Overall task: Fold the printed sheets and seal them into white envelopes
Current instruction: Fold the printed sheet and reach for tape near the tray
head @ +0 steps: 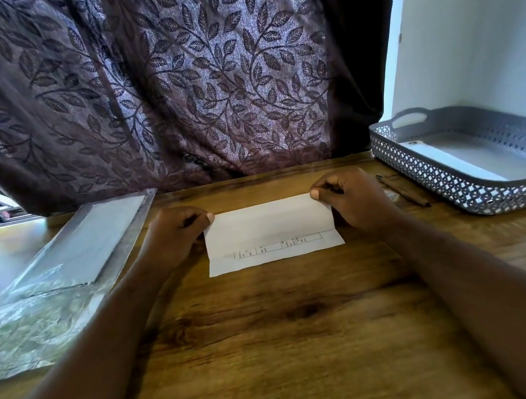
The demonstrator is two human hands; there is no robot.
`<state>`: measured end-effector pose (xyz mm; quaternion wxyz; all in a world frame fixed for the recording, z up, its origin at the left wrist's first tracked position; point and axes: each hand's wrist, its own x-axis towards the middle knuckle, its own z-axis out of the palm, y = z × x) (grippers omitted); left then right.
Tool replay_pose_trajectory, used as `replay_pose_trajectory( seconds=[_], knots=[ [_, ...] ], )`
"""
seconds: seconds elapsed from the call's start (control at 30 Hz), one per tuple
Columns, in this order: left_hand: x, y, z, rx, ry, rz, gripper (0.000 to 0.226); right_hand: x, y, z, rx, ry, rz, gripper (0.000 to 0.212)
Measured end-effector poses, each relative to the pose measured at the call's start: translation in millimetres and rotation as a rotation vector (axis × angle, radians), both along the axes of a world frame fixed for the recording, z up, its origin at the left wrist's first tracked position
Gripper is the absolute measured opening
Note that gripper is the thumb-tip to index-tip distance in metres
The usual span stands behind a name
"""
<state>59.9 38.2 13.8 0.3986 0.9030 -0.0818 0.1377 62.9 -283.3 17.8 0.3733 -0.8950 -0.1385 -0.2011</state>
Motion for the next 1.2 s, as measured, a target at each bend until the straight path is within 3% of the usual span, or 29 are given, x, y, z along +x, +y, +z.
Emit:
replay_pose_trajectory(
  seconds=[0.17,0.23,0.3,0.47,0.53,0.6,0.73,0.8,0.9,1.0,1.07,1.2],
  knots=[
    [-11,-9,8,-0.37,0.083,-0.032,0.02,1,0,-1,0.153,0.071,0.015,0.009],
    [-16,-16,9,-0.579,0.203,-0.119,0.031,1,0,-1,0.235,0.1,0.021,0.009],
    [-20,-23,9,-0.709,0.298,-0.191,0.028,-3,3,2,0.299,0.118,0.036,0.009],
    [-21,-23,12,-0.931,0.241,-0.141,0.021,-10,3,9,0.776,0.343,0.199,0.022],
    [-22,-21,14,-1.049,0.23,-0.119,0.018,-8,1,7,0.718,0.407,0.292,0.025],
    [-23,-20,15,-1.119,0.245,-0.12,0.018,-8,1,4,0.596,0.451,0.401,0.042],
    [-27,-27,17,-1.112,0.3,-0.122,0.019,-12,8,3,0.653,0.468,0.503,0.054],
    [-32,-34,19,-1.113,0.289,-0.152,0.021,-12,10,4,0.731,0.455,0.471,0.043],
    [-37,-40,22,-1.059,0.275,-0.226,0.044,-12,12,5,0.747,0.418,0.375,0.025],
    [-39,-43,22,-0.919,0.278,-0.241,0.027,-11,11,5,0.712,0.403,0.299,0.022],
    [-38,-44,19,-0.795,0.259,-0.207,0.03,-10,11,5,0.729,0.387,0.268,0.021],
    [-38,-47,19,-0.815,0.202,-0.159,0.034,-12,15,6,0.902,0.394,0.279,0.03]
  ],
)
